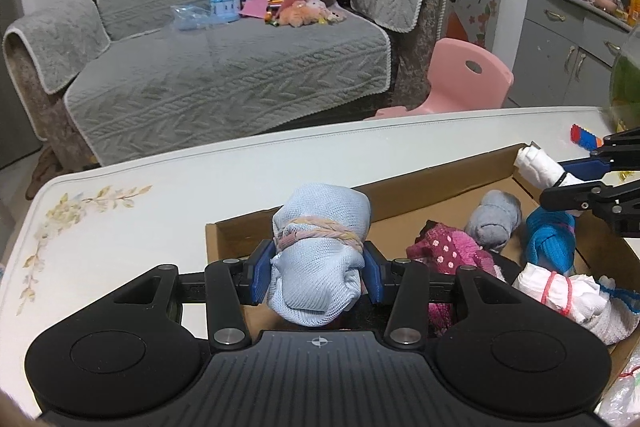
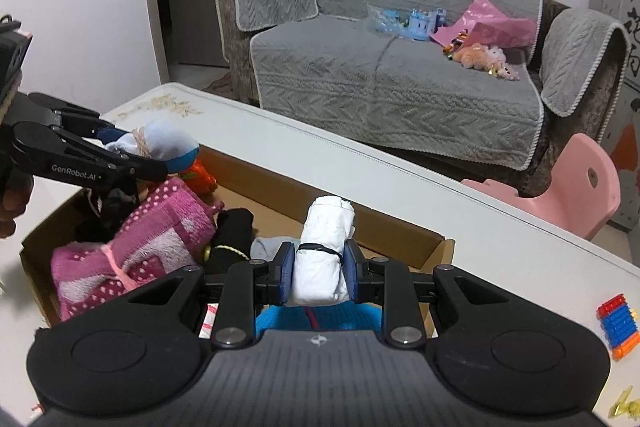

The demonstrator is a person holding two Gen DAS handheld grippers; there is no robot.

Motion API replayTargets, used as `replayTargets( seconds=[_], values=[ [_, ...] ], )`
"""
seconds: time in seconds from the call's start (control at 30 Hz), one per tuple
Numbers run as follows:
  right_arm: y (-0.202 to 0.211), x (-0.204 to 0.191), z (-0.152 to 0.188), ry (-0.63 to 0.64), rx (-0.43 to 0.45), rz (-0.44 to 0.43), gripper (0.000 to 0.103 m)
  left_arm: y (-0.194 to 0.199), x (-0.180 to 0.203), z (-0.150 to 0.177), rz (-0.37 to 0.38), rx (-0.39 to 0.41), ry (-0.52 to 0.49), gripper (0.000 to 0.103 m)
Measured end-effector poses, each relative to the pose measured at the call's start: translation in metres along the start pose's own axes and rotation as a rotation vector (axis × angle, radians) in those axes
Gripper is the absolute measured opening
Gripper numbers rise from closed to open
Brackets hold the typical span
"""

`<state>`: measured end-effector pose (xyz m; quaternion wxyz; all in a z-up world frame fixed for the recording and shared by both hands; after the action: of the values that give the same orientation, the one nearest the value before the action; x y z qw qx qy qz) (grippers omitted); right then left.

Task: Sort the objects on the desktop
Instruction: 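Carry the light blue sock and white sock over the cardboard tray, then open both tools to drop the two socks into the tray, then move both tools back to the rolled socks on the table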

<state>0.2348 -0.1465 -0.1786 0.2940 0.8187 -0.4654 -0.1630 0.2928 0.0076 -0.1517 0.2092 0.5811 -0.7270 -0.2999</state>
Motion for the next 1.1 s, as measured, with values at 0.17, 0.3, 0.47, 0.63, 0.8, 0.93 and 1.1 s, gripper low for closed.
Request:
replayTargets(
  seconds=[0.17,0.3,0.47,0.63,0.8,0.93,1.1],
  values=[
    [-0.004,-0.001,0.0,0.014,-0.001,-0.014,0.023,-0.003,0.002,-0.001,0.004,0.001,-0.005,0.053],
    [-0.006,-0.001,-0.002,0.017,0.002,-0.012,0.023,-0.006,0.004,0.0,0.004,0.001,-0.011,0.053],
    [-0.004,-0.001,-0.004,0.043,0.027,0.012,0.023,-0.008,0.005,-0.001,-0.008,0.014,-0.024,0.053],
    [0.0,0.002,-0.006,0.061,0.041,0.026,0.023,-0.011,0.006,-0.001,-0.012,0.007,-0.023,0.053],
    [-0.008,0.007,-0.003,0.052,0.004,0.052,0.026,-0.016,0.008,0.001,-0.02,-0.008,-0.031,0.056],
    [-0.005,0.01,-0.001,0.044,0.013,0.064,0.032,-0.009,0.005,-0.001,-0.042,0.023,-0.029,0.077],
    [0.011,0.011,-0.002,0.027,0.063,0.076,0.06,0.013,0.003,-0.007,-0.068,0.076,-0.029,0.087]
  ],
)
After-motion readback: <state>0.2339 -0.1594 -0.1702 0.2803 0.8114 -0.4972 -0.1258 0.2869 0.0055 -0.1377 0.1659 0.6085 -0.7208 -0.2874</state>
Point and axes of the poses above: each gripper's, at about its wrist camera, not at the fingertips, and y roughly against the way its jaws point, x to its right, z to its underside, the point moved 9 cm from there along -y, roughly the way its jaws point, and after that the axes turned 1 degree about x, right-handed, at the moved point
